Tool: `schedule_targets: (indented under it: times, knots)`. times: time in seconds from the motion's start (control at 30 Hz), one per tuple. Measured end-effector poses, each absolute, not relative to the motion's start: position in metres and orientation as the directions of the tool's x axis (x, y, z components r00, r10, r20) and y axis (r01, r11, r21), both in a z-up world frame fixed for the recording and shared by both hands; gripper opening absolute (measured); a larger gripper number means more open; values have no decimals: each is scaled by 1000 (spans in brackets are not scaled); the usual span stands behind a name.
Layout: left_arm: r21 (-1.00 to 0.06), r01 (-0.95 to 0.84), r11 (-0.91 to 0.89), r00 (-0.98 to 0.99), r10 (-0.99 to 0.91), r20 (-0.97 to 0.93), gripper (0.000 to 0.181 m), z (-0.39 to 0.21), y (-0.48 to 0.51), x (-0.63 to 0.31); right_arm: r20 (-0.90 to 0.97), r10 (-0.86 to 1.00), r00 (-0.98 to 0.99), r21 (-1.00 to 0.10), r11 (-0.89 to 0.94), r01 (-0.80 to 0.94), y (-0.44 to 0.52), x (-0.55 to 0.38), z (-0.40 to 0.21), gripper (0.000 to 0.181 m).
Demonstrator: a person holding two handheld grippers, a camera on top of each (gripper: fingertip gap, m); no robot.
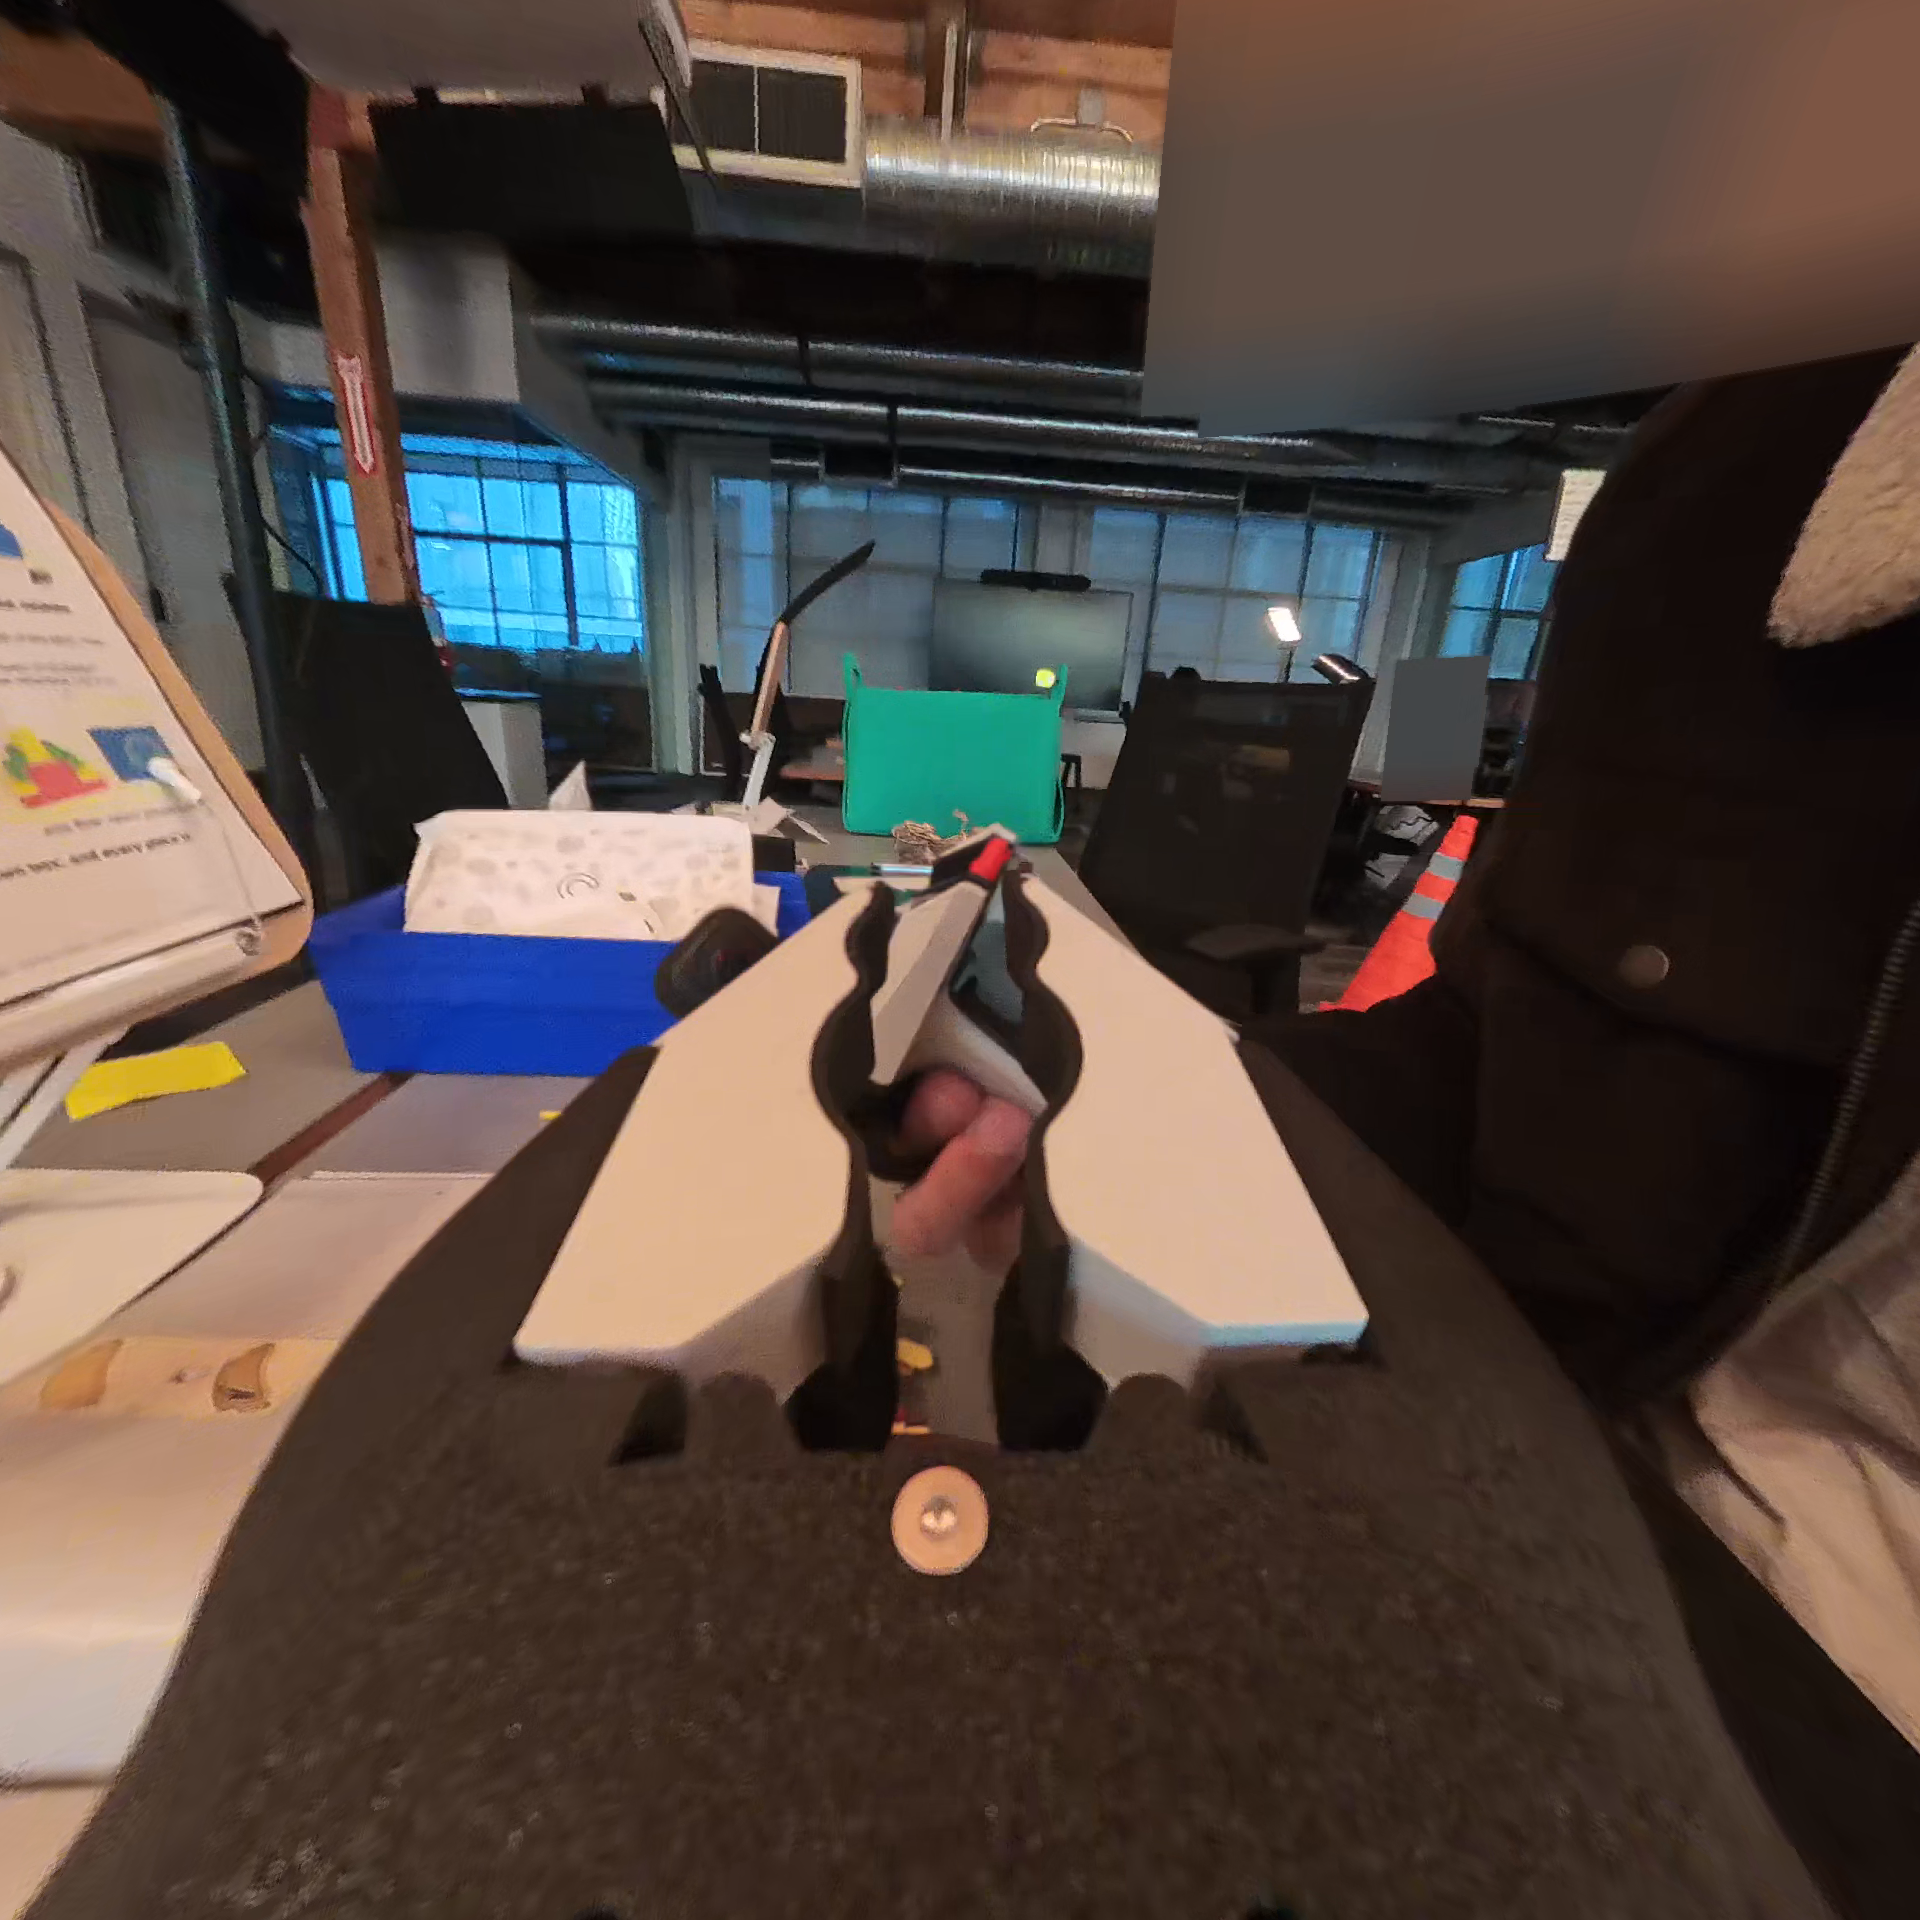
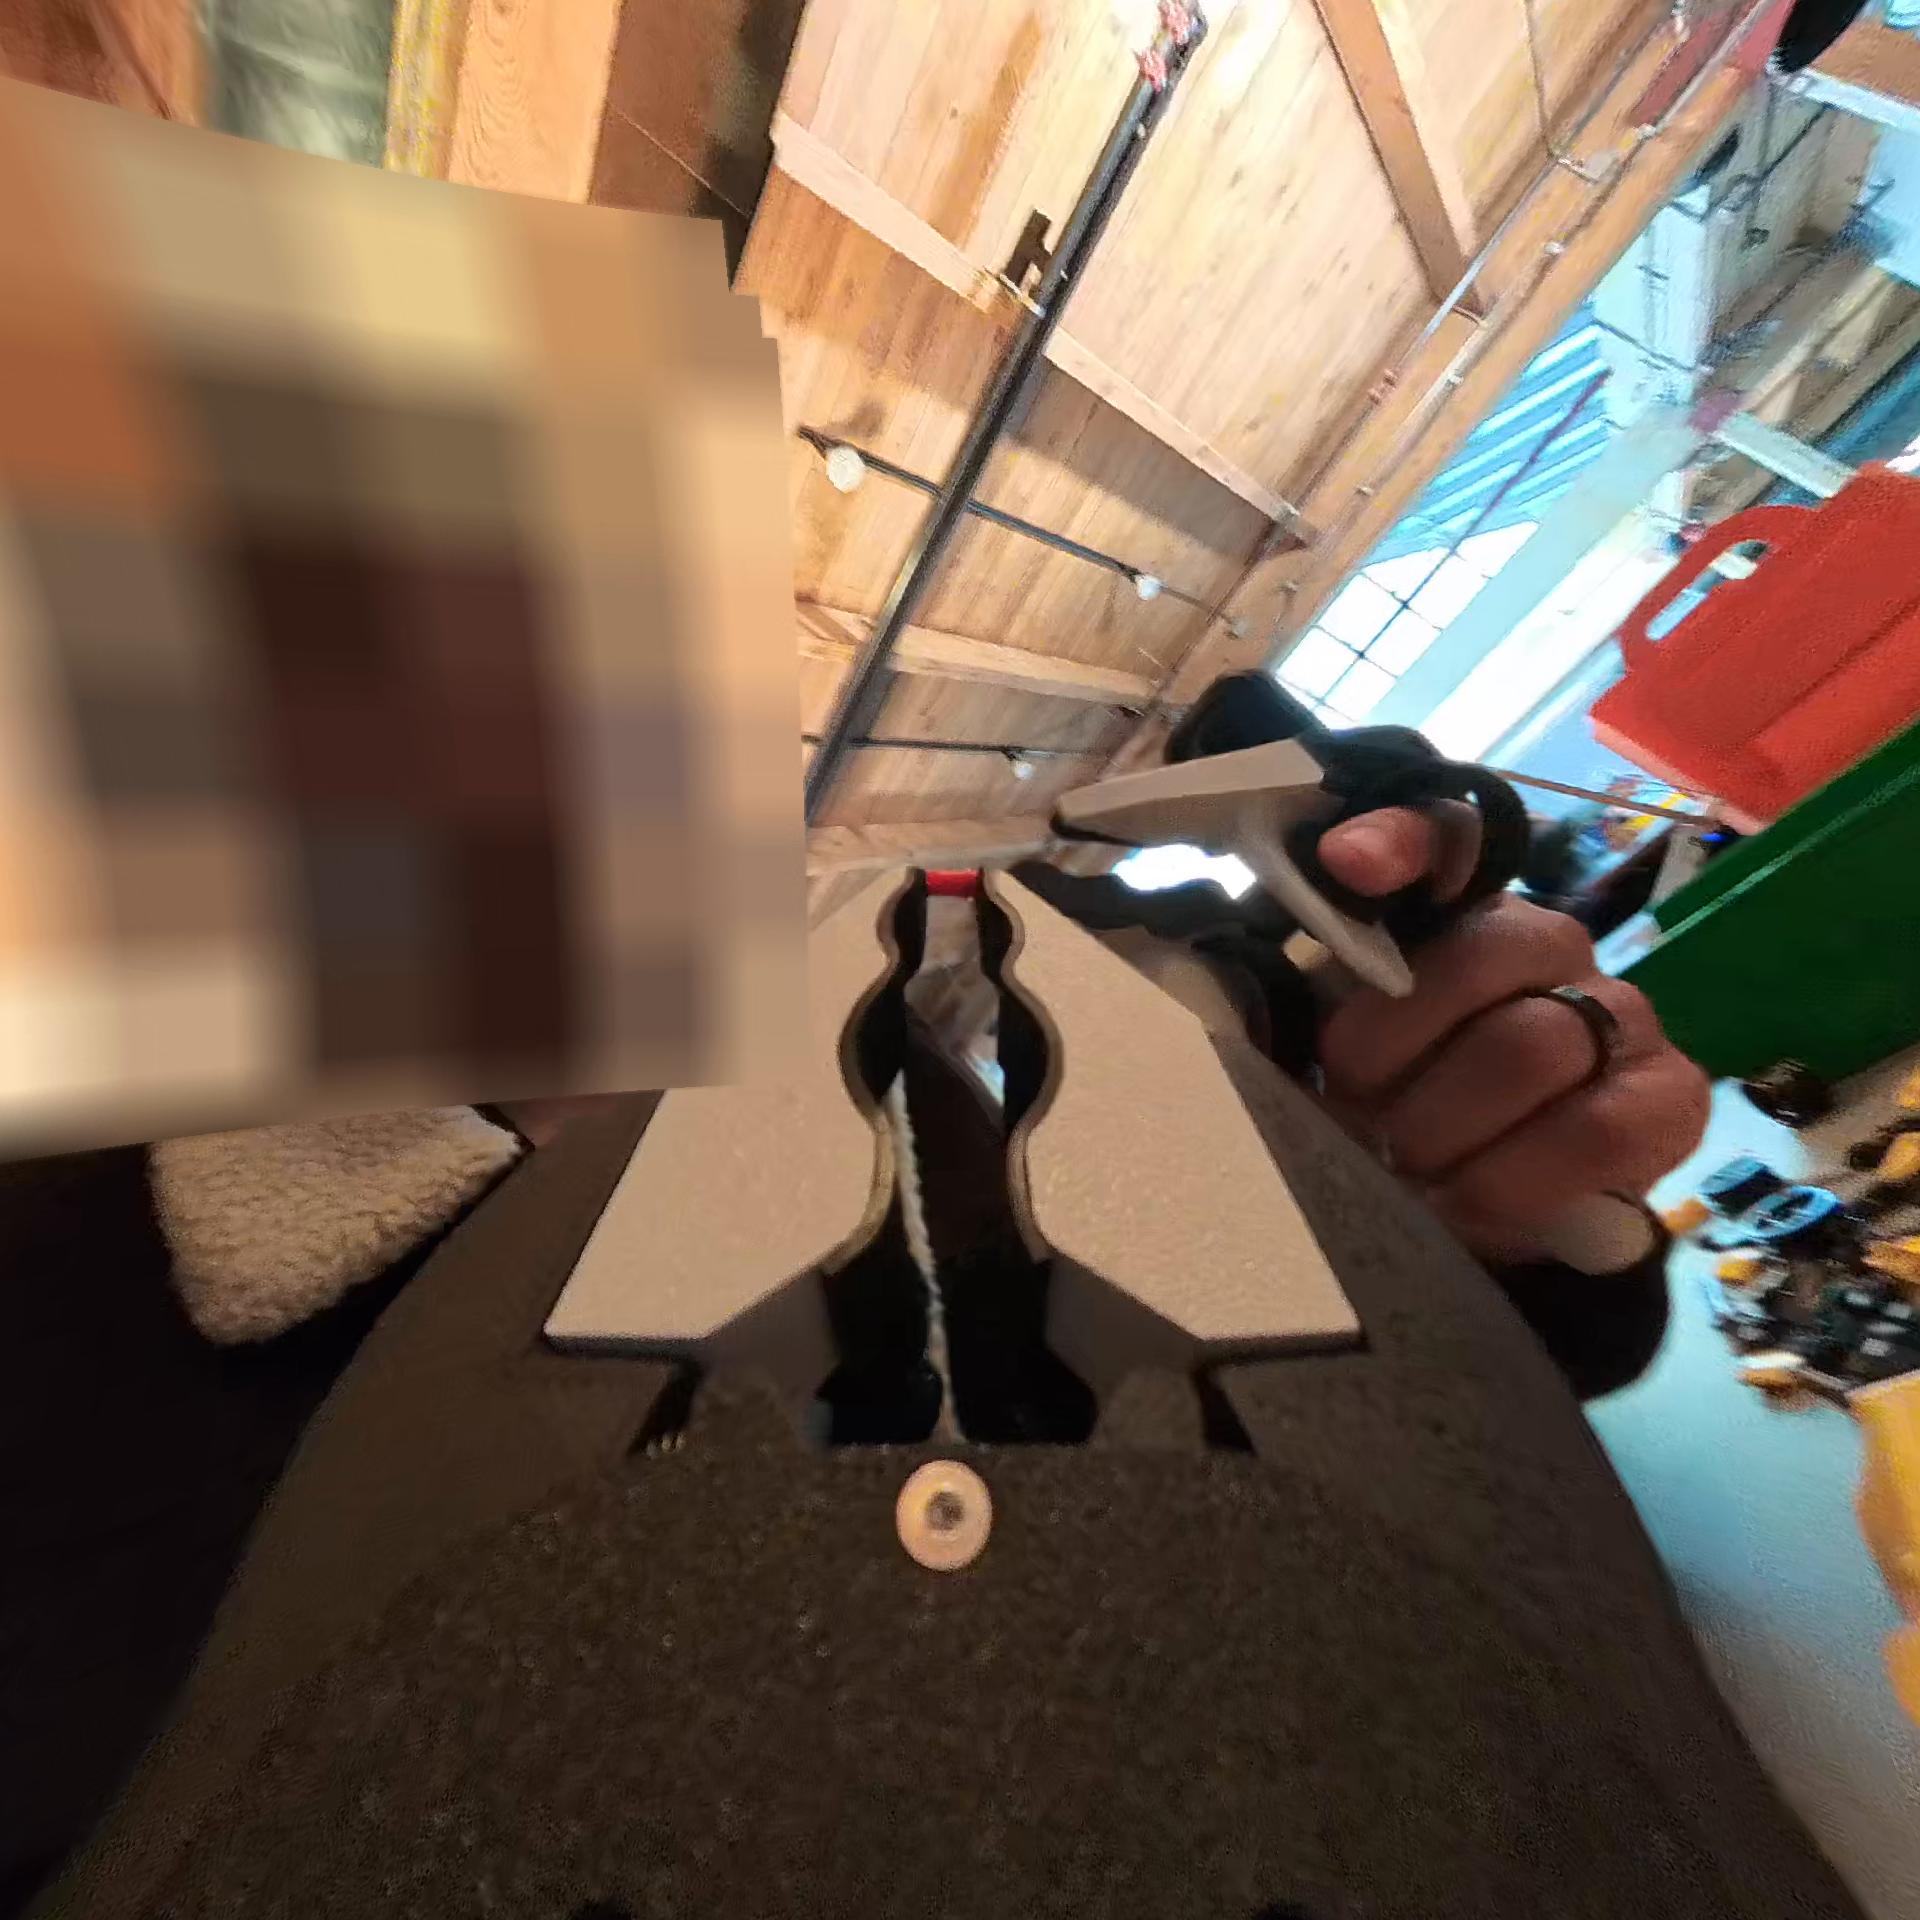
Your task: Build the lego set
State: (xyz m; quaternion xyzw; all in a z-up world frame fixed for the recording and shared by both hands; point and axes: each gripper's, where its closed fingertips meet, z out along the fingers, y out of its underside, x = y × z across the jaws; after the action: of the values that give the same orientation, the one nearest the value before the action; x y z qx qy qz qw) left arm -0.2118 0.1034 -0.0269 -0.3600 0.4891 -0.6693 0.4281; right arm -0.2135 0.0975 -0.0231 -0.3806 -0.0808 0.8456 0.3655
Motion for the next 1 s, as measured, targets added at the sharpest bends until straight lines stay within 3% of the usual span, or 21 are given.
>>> schedule_targets:
  times: [0.27, 0.4, 1.0]
  knots:
    - [-974, 209, -88, -364, -931, 6, 21, -30, 98, -212, -608, 592, -529, -333, -795, -507, 100, -219, -30, 7]
    - [-972, 216, -89, -375, -927, 1, 12, -30, 96, -213, -598, 573, -561, -306, -810, -501, 101, -217, -30, 7]
    - [-983, 186, -7, -356, -933, -61, 6, -38, 93, -215, -644, 512, -569, -291, -851, -436, 101, -228, -41, 7]
